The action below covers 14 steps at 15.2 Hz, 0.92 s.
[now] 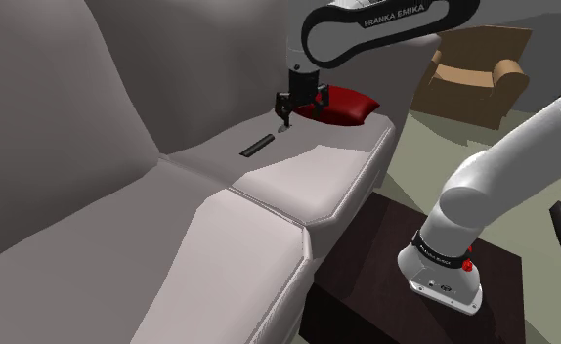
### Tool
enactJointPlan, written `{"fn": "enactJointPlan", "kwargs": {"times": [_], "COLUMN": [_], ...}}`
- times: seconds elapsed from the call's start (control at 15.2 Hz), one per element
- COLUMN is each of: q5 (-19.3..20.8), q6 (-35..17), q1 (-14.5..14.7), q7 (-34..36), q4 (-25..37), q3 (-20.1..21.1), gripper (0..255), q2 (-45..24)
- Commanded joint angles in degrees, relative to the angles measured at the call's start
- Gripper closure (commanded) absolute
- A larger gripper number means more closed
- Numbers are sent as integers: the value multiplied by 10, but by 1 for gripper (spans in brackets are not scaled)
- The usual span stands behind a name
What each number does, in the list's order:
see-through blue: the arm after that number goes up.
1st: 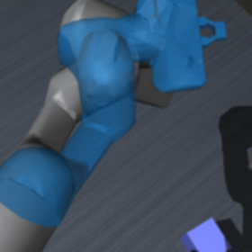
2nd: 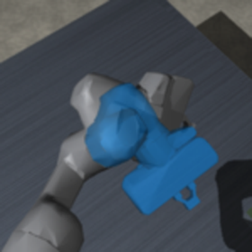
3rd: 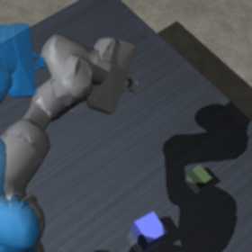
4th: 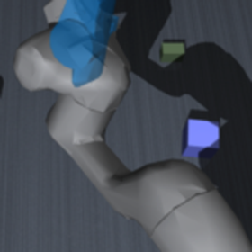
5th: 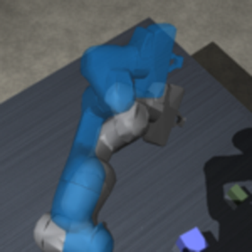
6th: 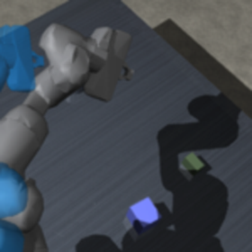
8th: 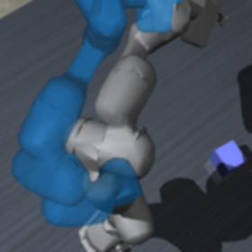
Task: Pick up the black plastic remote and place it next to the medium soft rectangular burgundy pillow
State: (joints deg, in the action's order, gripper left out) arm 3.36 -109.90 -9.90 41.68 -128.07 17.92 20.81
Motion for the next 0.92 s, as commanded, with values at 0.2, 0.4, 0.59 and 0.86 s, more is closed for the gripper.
{"fn": "enactJointPlan", "kwargs": {"times": [0.2, 0.4, 0.59, 0.86], "q5": [45, 82, 119, 159], "q6": [-44, -56, -60, -55], "q1": [-28, -36, -36, -26], "q7": [155, 242, 325, 420], "q4": [58, 105, 159, 240], "q3": [39, 49, 47, 30], "gripper": [0, 0, 0, 0], "q2": [-118, -191, -264, -357]}}
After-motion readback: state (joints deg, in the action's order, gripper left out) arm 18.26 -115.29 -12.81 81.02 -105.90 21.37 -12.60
